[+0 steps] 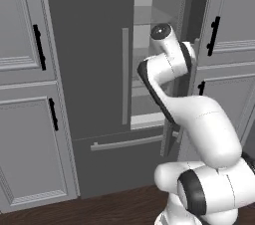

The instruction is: Grab a lemon wedge from the fridge and one ice cube from the ice bowl, and put them in the glass of lemonade.

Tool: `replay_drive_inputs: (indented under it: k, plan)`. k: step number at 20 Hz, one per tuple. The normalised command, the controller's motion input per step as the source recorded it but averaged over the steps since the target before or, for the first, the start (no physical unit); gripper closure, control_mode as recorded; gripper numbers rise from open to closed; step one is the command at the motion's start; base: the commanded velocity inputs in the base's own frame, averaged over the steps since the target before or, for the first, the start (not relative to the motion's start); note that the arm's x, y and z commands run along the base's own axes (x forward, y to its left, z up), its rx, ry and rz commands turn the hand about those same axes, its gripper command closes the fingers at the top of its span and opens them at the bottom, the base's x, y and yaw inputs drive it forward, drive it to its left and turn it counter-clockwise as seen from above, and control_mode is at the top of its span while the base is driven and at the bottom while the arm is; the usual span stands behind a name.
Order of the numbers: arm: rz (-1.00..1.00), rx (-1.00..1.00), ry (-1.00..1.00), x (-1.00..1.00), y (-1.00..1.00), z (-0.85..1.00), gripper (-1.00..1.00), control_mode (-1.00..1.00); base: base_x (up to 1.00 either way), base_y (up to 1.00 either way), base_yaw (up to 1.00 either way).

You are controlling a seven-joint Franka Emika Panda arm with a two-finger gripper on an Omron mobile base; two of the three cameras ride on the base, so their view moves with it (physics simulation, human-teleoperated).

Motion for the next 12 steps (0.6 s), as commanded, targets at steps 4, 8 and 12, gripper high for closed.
replay_drive_inputs:
  k: [4,8,12]
  plan:
    - [-0.01,-0.23,0.3,0.97,0.0,-0.26,-1.0,-1.0,0.0,0.0,0.0]
    - [0.0,-0.12,-0.01,0.52,0.0,-0.68,-1.0,-1.0,0.0,0.0,0.0]
    - [0.0,-0.11,-0.04,0.49,0.0,-0.45,-1.0,-1.0,0.0,0.0,0.0]
